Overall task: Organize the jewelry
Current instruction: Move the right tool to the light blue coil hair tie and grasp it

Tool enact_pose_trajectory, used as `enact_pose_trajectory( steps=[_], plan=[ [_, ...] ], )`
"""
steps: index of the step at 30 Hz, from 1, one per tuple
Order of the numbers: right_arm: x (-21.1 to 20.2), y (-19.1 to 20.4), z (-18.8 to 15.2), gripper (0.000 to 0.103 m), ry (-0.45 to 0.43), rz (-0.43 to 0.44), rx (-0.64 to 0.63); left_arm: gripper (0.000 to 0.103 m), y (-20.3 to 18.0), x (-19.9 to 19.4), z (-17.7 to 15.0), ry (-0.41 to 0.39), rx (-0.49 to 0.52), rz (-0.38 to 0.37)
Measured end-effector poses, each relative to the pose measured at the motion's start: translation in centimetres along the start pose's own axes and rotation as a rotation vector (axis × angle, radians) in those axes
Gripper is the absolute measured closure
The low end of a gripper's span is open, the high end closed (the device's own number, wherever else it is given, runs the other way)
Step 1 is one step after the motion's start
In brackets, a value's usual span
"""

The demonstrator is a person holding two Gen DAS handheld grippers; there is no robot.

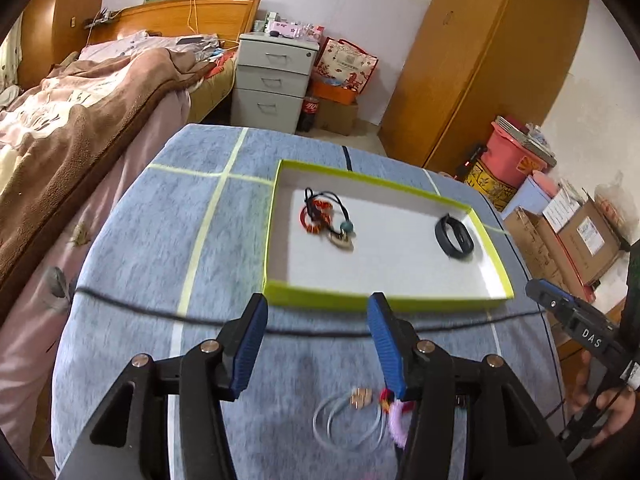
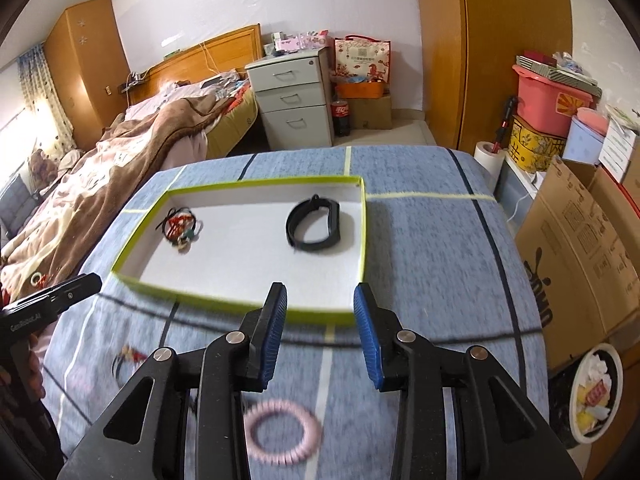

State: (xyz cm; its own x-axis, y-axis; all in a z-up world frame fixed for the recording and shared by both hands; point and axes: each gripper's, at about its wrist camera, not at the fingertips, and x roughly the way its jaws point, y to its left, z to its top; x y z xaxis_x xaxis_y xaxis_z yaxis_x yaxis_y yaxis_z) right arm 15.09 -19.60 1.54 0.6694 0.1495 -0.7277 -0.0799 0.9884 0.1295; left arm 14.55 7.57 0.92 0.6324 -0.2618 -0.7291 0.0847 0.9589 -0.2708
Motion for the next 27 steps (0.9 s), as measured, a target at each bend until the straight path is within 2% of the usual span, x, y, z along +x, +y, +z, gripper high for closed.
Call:
enact_pose_trajectory(
  steps=[4, 7, 10, 19, 21, 23, 27],
  plan=[
    [-1.3, -0.3, -1.9, 0.067, 0.005, -0.002, -0.002, 0.049, 0.2, -1.2, -1.8, -0.012, -0.027, -0.039],
    [-2.2, -0.4, -3.3, 0.067, 0.006, -0.005, -0.013, 0.049, 0.1, -1.7, -3.1, -0.013, -0.015, -0.023],
    [-3.0, -0.7, -4.7, 0.067, 0.01, -0.01, -0.011, 0.049, 0.3, -2.2, -4.4, -0.004, -0.031, -0.059],
    [-4.7, -1.7, -8.8, 0.067, 0.052, 0.001, -0.011, 0.049, 0.5, -3.3, -7.0, -0.001, -0.026, -0.083],
    [-4.9, -1.8, -9.7, 0.066, 0.065, 0.012, -0.006, 0.049, 0.6, -3.4, -7.3, 0.005, -0.037, -0.095],
    [-5.1, -1.8, -10.6, 0.058, 0.071, 0.024, -0.001, 0.049, 0.7, -3.5, -7.7, 0.007, -0.047, -0.11],
    [-5.1, -1.5, -11.8, 0.057, 0.098, 0.022, -0.019, 0.049, 0.8, -3.3, -8.3, 0.035, -0.055, -0.126]
  ],
)
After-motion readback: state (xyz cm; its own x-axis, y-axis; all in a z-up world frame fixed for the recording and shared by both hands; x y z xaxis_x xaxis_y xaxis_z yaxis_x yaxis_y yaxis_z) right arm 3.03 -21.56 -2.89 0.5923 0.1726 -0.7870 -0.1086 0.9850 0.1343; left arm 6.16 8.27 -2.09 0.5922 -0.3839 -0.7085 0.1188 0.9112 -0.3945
